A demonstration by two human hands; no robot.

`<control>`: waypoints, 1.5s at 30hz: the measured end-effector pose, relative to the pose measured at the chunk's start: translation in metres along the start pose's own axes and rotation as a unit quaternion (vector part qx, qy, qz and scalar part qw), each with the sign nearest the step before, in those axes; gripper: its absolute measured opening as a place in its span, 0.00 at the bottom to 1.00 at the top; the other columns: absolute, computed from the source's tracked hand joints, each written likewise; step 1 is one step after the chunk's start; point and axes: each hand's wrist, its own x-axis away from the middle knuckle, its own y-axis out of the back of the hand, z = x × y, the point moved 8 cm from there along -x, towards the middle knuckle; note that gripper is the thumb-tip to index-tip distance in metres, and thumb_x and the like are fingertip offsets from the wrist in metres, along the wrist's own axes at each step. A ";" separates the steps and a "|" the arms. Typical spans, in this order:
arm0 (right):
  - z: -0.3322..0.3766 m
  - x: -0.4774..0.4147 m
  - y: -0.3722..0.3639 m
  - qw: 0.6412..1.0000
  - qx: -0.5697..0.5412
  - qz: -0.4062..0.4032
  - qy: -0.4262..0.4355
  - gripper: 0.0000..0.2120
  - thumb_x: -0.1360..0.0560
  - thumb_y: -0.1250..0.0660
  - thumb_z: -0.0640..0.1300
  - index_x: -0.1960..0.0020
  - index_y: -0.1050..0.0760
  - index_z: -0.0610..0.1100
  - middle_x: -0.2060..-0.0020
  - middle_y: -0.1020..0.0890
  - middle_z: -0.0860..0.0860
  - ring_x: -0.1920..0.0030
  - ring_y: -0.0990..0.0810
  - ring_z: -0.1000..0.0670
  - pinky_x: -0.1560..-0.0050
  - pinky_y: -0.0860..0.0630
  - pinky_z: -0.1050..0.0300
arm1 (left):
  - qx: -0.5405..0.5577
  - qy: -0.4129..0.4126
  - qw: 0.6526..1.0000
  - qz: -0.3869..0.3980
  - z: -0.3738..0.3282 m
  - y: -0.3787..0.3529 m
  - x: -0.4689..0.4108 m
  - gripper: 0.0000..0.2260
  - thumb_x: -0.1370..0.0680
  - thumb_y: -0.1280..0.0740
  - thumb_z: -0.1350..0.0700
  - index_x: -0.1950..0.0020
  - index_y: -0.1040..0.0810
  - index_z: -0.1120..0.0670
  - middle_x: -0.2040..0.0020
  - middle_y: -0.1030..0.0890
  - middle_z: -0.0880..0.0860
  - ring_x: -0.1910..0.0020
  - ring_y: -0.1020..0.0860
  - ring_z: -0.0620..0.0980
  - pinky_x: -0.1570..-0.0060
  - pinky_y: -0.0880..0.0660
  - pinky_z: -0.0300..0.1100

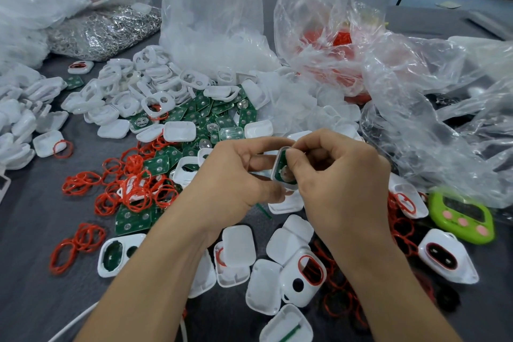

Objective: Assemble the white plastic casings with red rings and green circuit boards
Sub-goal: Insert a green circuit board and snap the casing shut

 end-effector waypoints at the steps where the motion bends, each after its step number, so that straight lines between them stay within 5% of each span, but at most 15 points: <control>1: 0.001 0.000 0.000 1.000 0.003 -0.004 0.004 0.05 0.27 0.23 0.46 0.60 0.17 0.52 0.70 0.18 0.58 0.67 0.18 0.55 0.62 0.20 0.54 | 0.003 0.000 1.000 0.000 0.000 -0.001 0.000 0.30 0.31 0.29 0.79 0.39 0.18 0.51 0.53 0.12 0.55 0.57 0.14 0.50 0.51 0.18 0.45; 11: 0.005 0.003 0.002 0.999 0.023 -0.028 0.013 0.05 0.27 0.24 0.46 0.61 0.18 0.51 0.71 0.18 0.57 0.68 0.20 0.54 0.63 0.23 0.55 | 0.075 0.010 0.997 -0.023 -0.005 -0.006 0.005 0.19 0.24 0.30 0.73 0.38 0.17 0.56 0.50 0.13 0.63 0.47 0.16 0.66 0.44 0.19 0.59; 18: 0.006 0.004 0.003 0.999 0.020 -0.031 0.015 0.05 0.26 0.24 0.46 0.60 0.18 0.51 0.70 0.18 0.57 0.68 0.20 0.54 0.63 0.23 0.55 | 0.071 0.012 0.997 -0.031 -0.005 -0.004 0.004 0.21 0.24 0.30 0.74 0.37 0.17 0.56 0.50 0.13 0.62 0.49 0.14 0.63 0.45 0.18 0.57; 25: -0.004 -0.004 0.006 0.999 -0.022 0.035 -0.031 0.06 0.32 0.22 0.47 0.58 0.17 0.57 0.65 0.18 0.58 0.66 0.22 0.54 0.65 0.26 0.65 | 0.072 0.008 0.996 -0.046 -0.006 0.002 0.005 0.20 0.24 0.30 0.74 0.38 0.17 0.54 0.51 0.13 0.61 0.54 0.16 0.56 0.48 0.17 0.52; 29: -0.020 -0.008 0.004 0.984 -0.114 0.069 -0.117 0.08 0.31 0.23 0.40 0.61 0.15 0.53 0.68 0.15 0.55 0.67 0.18 0.53 0.63 0.20 0.55 | 0.031 0.005 0.999 -0.024 -0.006 0.002 0.005 0.27 0.28 0.29 0.77 0.36 0.18 0.53 0.51 0.12 0.56 0.53 0.15 0.53 0.45 0.19 0.50; 35: -0.031 -0.012 0.003 0.928 -0.284 0.115 -0.210 0.12 0.27 0.26 0.30 0.64 0.15 0.44 0.73 0.20 0.47 0.73 0.26 0.52 0.72 0.27 0.63 | 0.012 0.012 1.000 -0.015 -0.004 0.003 0.005 0.29 0.29 0.31 0.79 0.35 0.18 0.53 0.49 0.13 0.58 0.47 0.15 0.61 0.41 0.22 0.57; 42: -0.029 -0.012 -0.001 0.946 -0.240 0.129 -0.174 0.10 0.27 0.25 0.32 0.62 0.15 0.45 0.73 0.18 0.50 0.74 0.23 0.52 0.70 0.27 0.64 | -0.028 0.017 0.999 0.014 -0.002 0.001 0.004 0.29 0.28 0.31 0.78 0.35 0.18 0.51 0.51 0.12 0.52 0.50 0.13 0.54 0.47 0.17 0.46; 45: -0.026 -0.011 -0.004 0.957 -0.200 0.144 -0.150 0.10 0.27 0.24 0.36 0.61 0.14 0.50 0.71 0.16 0.51 0.73 0.21 0.53 0.68 0.26 0.65 | -0.042 0.015 0.999 0.012 -0.002 0.002 0.004 0.29 0.29 0.30 0.77 0.35 0.18 0.51 0.58 0.13 0.45 0.59 0.15 0.44 0.57 0.19 0.37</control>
